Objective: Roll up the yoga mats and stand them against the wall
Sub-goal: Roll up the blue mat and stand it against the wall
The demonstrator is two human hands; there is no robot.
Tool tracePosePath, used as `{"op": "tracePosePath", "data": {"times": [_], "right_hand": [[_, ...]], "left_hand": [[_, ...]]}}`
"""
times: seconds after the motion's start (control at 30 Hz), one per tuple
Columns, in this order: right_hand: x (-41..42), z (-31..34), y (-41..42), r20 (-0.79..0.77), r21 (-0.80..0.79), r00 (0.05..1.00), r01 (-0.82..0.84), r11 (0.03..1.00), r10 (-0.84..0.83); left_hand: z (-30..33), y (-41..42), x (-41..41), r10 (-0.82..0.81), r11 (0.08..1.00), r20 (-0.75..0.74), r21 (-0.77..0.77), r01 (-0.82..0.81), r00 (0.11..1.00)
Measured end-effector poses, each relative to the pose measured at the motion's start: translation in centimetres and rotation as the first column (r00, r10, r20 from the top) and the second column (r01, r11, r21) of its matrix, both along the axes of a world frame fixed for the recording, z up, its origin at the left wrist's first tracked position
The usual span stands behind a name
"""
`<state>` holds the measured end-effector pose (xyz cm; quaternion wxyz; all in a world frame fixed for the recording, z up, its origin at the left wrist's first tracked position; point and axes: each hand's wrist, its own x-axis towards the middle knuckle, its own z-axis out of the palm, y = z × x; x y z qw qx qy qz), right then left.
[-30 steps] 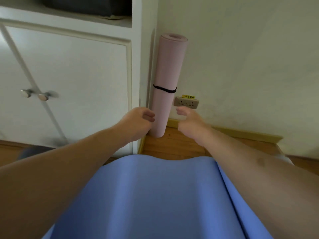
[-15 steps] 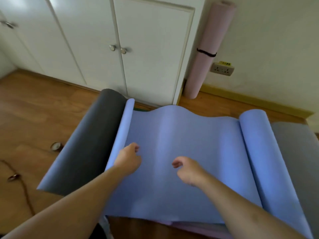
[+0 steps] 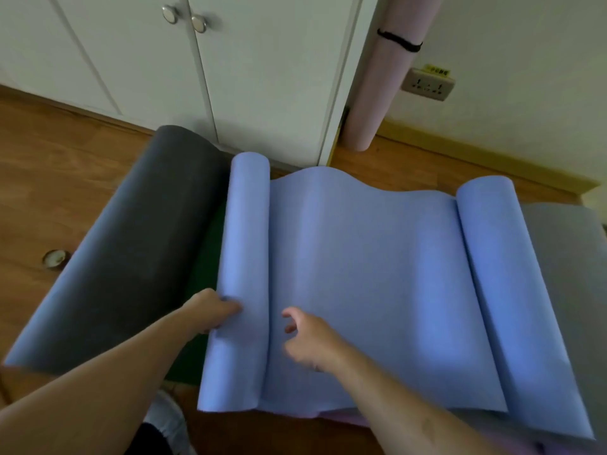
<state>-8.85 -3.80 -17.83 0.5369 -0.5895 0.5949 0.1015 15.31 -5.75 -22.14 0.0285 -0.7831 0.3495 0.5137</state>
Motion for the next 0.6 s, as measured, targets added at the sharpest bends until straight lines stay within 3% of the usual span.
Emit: {"op": "tracePosePath", "data": {"times": [0.07, 0.17, 0.27, 0.43, 0.53, 0.6], "right_hand": [[0.6, 0.2, -0.1, 0.026, -0.007, 1.000, -0.013, 1.000, 0.013], [1.2, 0.1, 0.3, 0.051, 0.050, 0.999, 0.005, 0.999, -0.008], [1.3, 0.6, 1.0, 0.042, 0.080, 0.993, 0.107, 0.991, -0.110], [0.3, 4.0, 1.8, 0.016, -0.113, 0.981, 0.193, 0.975, -0.192], [-2.1, 7.4, 0.7, -0.026, -0.200, 0.993, 0.105, 0.974, -0.112], [-5.0, 10.5, -0.5, -0.106, -0.269, 0.994, -0.038, 0.962, 0.009]], "left_hand": [[0.2, -0.1, -2.2, 0.034, 0.999, -0.010, -0.005, -0.034, 0.999], [1.9, 0.3, -4.6, 0.201, 0.980, -0.144, 0.040, -0.197, 0.969], [4.0, 0.2, -6.0, 0.154, 0.987, -0.224, -0.020, -0.162, 0.962], [10.2, -0.8, -9.2, 0.218, 0.959, -0.406, -0.079, -0.272, 0.887], [14.7, -1.8, -10.6, 0.020, 0.995, -0.448, -0.083, -0.064, 0.894], [18.0, -2.6, -11.5, -0.183, 0.976, -0.324, -0.177, 0.130, 0.928]]}}
